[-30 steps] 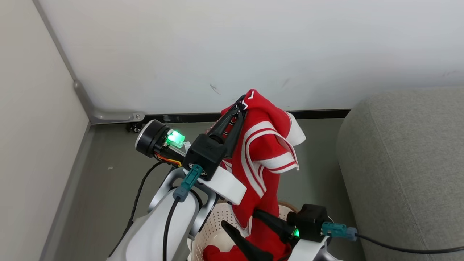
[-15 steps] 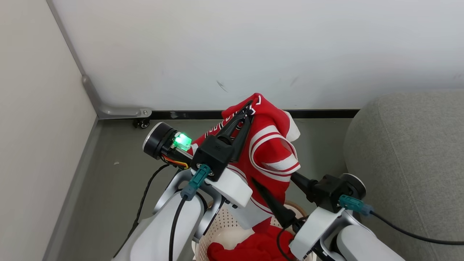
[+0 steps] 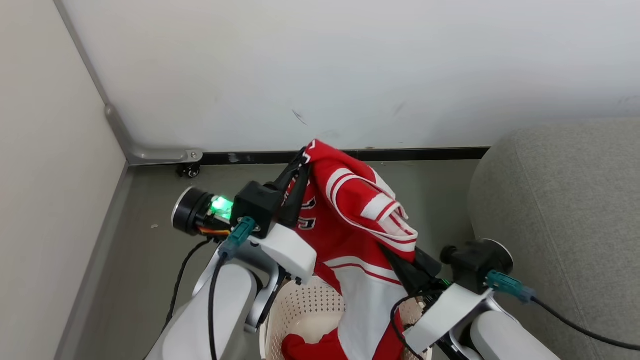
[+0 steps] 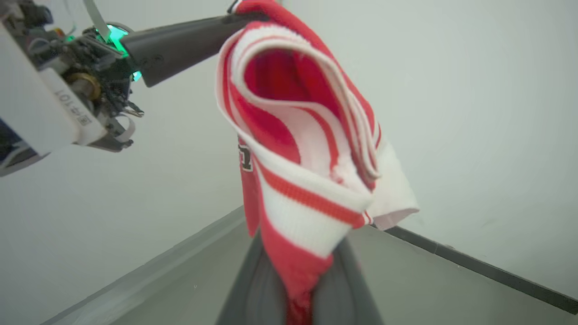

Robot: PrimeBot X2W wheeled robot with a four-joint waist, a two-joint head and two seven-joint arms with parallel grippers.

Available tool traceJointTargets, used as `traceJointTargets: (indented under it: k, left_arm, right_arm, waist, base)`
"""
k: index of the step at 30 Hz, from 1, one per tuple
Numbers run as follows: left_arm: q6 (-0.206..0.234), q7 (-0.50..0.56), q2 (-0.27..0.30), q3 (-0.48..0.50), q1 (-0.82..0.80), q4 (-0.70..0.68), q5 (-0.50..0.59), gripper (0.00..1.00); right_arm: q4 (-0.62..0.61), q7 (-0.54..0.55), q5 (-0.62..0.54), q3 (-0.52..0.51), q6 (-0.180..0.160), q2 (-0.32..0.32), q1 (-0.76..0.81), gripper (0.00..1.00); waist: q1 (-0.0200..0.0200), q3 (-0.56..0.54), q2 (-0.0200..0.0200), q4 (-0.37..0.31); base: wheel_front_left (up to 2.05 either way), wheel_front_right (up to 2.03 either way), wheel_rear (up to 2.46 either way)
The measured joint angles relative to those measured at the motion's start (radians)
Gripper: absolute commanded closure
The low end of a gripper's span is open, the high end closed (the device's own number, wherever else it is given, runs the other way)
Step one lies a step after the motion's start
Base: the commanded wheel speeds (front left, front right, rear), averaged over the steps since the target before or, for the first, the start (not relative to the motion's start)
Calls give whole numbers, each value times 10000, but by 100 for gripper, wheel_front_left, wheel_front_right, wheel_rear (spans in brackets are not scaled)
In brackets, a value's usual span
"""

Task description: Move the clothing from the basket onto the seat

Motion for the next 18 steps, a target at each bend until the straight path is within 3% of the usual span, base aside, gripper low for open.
traceJointTargets:
  k: [8, 12, 13, 15, 16, 17, 18]
  left_arm:
    - [-94, -2, -31, 426, 637, 635, -901, 100]
    - [-407, -23, -69, 564, 870, 876, -1555, 100]
    - [-531, -54, -102, 564, 939, 878, -1703, 95]
    - [-792, -59, -171, 644, 1081, 890, -2263, 62]
    - [-918, -67, -201, 652, 1158, 894, -2487, 52]
    - [-995, -86, -224, 629, 1199, 899, -2587, 15]
    - [-1051, -117, -244, 610, 1217, 897, -2608, 0]
  right_arm:
    - [-522, -176, 412, -821, 0, -46, 502, 100]
    - [-976, -217, 562, -1235, 0, -90, 561, 100]
    - [-1045, -222, 589, -1327, 0, -86, 633, 100]
    - [-1085, -224, 610, -1511, 0, -102, 783, 100]
    - [-1135, -224, 658, -1609, 0, -102, 874, 100]
    - [-1183, -224, 683, -1722, 0, -100, 949, 100]
    - [-1246, -232, 690, -1852, 0, -105, 1007, 100]
  waist:
    - [0, -37, 0, -262]
    - [-1, -76, 0, -453]
    - [0, -88, 0, -490]
    - [0, -110, 0, -562]
    - [-1, -124, 0, -599]
    - [0, -138, 0, -635]
    - [0, -153, 0, -671]
  base:
    - [0, 0, 0]
    - [0, 0, 0]
    - [0, 0, 0]
    - [0, 0, 0]
    - [0, 0, 0]
    - [0, 0, 0]
    - [0, 0, 0]
